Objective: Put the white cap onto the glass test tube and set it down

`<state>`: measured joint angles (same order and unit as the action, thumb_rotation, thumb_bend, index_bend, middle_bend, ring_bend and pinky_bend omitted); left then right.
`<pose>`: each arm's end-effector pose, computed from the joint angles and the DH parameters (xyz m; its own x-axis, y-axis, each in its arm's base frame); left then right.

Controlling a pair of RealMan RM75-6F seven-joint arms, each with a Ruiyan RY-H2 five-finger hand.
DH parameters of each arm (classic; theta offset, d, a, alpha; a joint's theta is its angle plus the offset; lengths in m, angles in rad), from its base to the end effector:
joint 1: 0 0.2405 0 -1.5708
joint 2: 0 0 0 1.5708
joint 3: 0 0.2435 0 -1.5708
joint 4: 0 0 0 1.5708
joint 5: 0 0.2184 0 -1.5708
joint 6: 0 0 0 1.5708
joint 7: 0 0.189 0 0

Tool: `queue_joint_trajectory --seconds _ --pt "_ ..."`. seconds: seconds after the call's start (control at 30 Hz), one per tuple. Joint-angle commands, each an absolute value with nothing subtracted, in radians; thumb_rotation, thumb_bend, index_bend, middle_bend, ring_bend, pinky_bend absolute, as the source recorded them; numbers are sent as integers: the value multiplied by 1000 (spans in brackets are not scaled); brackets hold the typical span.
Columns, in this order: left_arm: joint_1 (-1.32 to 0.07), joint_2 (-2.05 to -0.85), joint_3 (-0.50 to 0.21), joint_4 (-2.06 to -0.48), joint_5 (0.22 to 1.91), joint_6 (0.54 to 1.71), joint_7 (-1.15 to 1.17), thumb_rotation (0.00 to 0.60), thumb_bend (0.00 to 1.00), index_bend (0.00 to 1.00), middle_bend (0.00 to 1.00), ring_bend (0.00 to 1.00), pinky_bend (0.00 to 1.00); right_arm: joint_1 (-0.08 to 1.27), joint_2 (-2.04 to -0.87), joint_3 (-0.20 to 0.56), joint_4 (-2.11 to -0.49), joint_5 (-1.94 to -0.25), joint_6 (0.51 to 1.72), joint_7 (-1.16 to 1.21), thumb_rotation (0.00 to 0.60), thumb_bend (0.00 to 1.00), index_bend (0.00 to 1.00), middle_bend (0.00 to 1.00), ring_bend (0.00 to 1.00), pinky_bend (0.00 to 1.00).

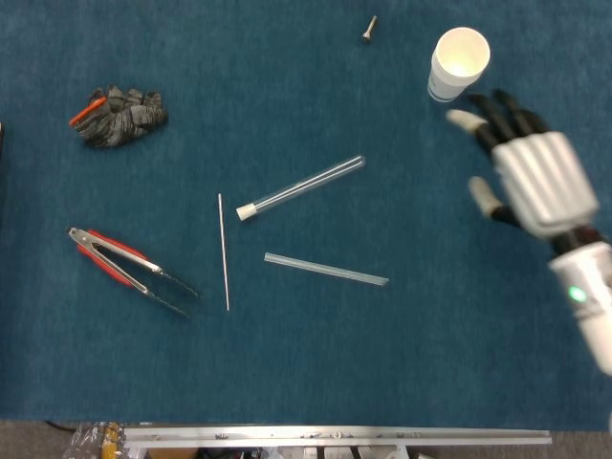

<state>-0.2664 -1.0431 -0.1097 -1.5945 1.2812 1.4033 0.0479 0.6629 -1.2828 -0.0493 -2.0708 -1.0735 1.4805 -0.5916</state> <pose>-0.3001 0.2944 0.1882 0.4807 -0.0644 0.8745 0.8768 0.0495 -0.4783 -0.1218 -0.2891 0.0531 0.4417 -0.1346 0.8870 -0.8813 -0.2502 0.4009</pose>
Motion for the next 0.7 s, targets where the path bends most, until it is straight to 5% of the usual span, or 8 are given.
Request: queue_joint_trajectory --seconds 0.03,0.33,0.7 --pt "-245 -1036 -102 -1593 1287 1424 56 600 321 254 66 0 3 564 -1208 -113 -2115 -1179 1571 -572 600 372 180 116 26 219" --pt "-190 -1028 -82 -1600 1348 1494 62 578 321 254 64 0 3 372 -1110 -185 -2135 -1331 1713 -503 600 370 180 116 26 219" --pt "-146 -1005 -64 -1662 1384 1526 94 570 321 258 64 0 3 253 -1057 -182 -2106 -1368 1707 -422 600 369 180 116 26 219"
